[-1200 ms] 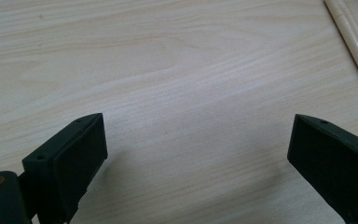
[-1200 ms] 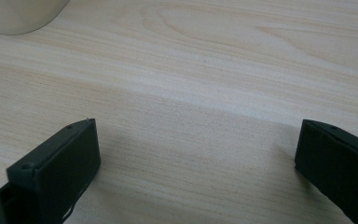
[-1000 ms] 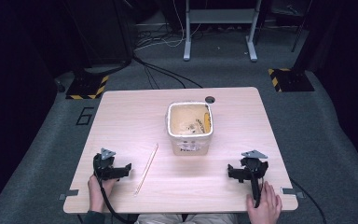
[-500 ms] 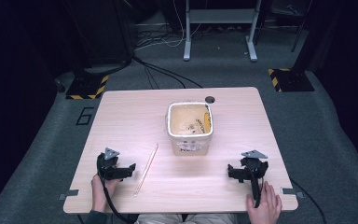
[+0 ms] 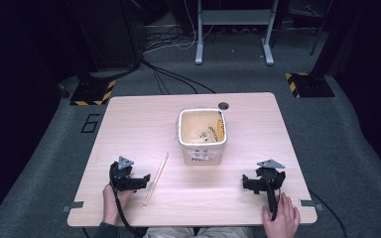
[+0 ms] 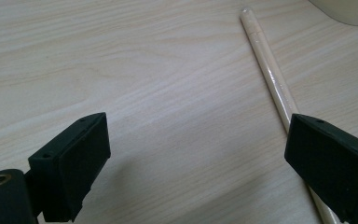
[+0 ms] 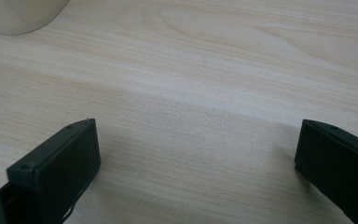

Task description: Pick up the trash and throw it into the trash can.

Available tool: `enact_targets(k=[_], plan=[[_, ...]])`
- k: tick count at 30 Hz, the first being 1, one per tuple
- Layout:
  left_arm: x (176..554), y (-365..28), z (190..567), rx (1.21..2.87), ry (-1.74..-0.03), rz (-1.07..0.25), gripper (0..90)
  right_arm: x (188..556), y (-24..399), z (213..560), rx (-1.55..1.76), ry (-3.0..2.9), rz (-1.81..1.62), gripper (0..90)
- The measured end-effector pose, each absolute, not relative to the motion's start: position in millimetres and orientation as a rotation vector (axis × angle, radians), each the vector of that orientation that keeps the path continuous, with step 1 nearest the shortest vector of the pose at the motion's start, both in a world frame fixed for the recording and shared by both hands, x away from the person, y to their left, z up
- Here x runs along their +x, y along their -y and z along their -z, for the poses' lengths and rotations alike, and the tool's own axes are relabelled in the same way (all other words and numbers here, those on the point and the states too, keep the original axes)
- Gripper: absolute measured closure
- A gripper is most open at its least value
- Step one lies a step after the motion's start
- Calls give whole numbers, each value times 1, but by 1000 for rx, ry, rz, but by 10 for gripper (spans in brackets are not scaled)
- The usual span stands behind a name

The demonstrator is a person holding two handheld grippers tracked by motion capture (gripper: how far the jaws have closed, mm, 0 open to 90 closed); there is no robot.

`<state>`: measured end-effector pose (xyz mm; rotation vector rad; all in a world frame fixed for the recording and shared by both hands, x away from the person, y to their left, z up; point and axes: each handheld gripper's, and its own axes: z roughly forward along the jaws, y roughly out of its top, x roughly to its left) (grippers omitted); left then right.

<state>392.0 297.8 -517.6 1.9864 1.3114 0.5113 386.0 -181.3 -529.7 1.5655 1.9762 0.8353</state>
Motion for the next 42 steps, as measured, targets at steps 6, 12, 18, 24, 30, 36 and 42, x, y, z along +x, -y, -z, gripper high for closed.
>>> enact_targets(k=[6, 12, 18, 24, 30, 36, 42], plan=[[393, -289, 516, 1998, -1287, -500, 65, 386, 181, 530, 1565, -1976, -835, 0], [393, -286, 514, 1997, -1273, -494, 66, 386, 181, 530, 1565, -1977, -835, 0], [393, -281, 512, 2002, -1256, -494, 68, 386, 181, 530, 1566, -1976, -835, 0], [394, -274, 511, 2001, -1243, -485, 70, 386, 181, 530, 1565, -1976, -835, 0], [395, -267, 512, 2015, -1230, -478, 79, 386, 181, 530, 1565, -1976, -835, 0], [395, -260, 514, 2044, -1209, -470, 145, 386, 181, 530, 1564, -1980, -837, 0], [396, -256, 518, 2087, -1219, -460, 342, 386, 181, 530, 1565, -1976, -835, 0]])
